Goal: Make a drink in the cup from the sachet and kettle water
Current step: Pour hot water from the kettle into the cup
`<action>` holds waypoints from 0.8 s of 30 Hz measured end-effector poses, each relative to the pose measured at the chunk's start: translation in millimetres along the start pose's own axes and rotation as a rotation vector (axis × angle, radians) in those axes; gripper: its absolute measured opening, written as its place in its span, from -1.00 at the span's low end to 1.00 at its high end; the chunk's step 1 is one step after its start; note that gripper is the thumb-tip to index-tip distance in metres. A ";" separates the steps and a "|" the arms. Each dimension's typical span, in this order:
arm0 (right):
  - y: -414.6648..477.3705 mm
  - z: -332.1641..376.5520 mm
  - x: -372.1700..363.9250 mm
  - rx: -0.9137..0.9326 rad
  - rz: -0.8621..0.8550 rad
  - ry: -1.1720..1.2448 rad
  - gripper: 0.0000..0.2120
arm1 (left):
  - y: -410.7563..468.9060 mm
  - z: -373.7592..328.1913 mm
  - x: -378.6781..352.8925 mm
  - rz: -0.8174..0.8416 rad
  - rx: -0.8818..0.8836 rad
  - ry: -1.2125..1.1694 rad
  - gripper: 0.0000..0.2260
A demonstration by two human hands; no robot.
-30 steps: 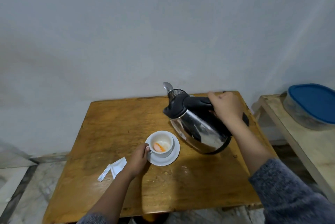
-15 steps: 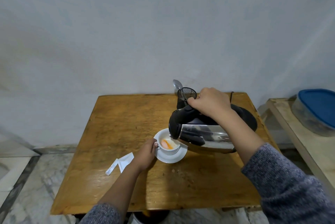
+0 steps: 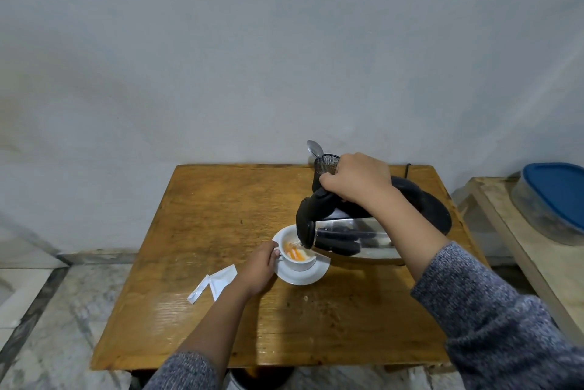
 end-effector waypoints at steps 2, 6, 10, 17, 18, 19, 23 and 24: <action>0.3 1.4 0.0 0.004 -0.002 -0.006 -0.70 | 0.0 -0.7 0.2 0.003 0.001 0.001 -0.81; 2.1 1.9 1.7 0.000 -0.004 -0.008 -0.71 | -1.1 -1.0 0.0 0.006 0.018 0.000 -0.78; 2.2 0.5 3.7 -0.013 0.003 -0.011 -0.71 | -0.9 -2.1 -0.3 0.015 0.028 -0.015 -0.79; 1.9 -2.3 7.3 -0.030 0.006 -0.010 -0.73 | -1.2 -2.6 -0.4 0.007 0.035 -0.019 -0.80; 1.3 -2.6 7.6 -0.030 0.004 -0.011 -0.73 | -1.3 -2.9 -0.2 0.006 0.037 -0.015 -0.80; 1.0 -2.7 7.9 -0.031 0.001 -0.012 -0.72 | -1.0 -2.9 -0.1 0.006 0.039 -0.011 -0.79; -0.8 -4.3 8.6 -0.038 -0.004 -0.010 -0.71 | 0.0 -2.5 -0.1 0.013 0.059 -0.003 -0.78; -1.2 -5.0 9.0 -0.040 -0.007 -0.009 -0.71 | 0.1 -2.8 -0.1 0.012 0.063 -0.003 -0.77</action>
Point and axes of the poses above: each hand's wrist, its own y-axis towards the middle knuckle, its own x-axis out of the back of the hand, z = x × y, the point moved 2 cm from there along y, towards the middle knuckle, and after that the axes turned 11 degrees about z, right-handed, at the moved point
